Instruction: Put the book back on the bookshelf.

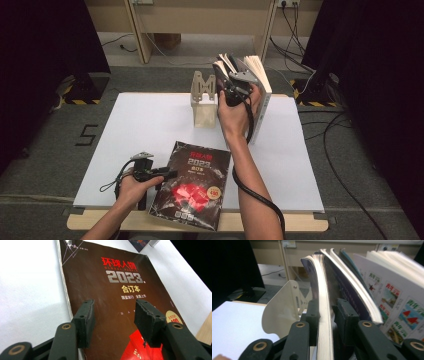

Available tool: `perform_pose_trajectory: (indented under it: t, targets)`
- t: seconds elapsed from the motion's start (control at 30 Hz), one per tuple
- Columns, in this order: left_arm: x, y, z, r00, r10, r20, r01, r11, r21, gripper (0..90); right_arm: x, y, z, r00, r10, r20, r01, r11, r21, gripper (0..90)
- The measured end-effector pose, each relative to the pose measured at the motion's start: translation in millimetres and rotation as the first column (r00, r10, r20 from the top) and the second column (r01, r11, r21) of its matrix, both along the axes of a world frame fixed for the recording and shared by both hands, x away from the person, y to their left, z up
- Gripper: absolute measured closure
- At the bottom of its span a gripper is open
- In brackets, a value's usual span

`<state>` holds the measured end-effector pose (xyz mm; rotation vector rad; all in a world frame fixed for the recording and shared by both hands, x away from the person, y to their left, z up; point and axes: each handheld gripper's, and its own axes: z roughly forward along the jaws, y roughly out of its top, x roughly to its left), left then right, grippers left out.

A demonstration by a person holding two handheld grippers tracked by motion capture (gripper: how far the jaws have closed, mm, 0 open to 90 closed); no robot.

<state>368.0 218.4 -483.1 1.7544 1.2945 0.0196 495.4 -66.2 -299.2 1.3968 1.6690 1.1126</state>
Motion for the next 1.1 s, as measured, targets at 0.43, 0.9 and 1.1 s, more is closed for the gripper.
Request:
perform_pose_trajectory:
  t: [0.43,0.9,1.1]
  targets:
    - [0.5,0.8,-0.6,1.0000,0.000,-0.001,0.000,1.0000,0.004,49.4,6.9,5.8,-0.9,0.9985,-0.020,-0.050,0.016,0.9979,-0.062,83.0]
    - [0.9,1.4,-1.7,1.0000,-0.003,-0.002,0.003,1.0000,0.000,49.4,16.7,9.6,-2.1,0.9988,-0.044,0.022,0.045,0.9980,-0.044,83.1]
    - [1.2,1.5,-2.5,1.0000,-0.005,-0.005,0.005,1.0000,-0.003,49.5,21.0,11.1,-3.5,0.9973,-0.065,0.035,0.066,0.9968,-0.044,83.1]
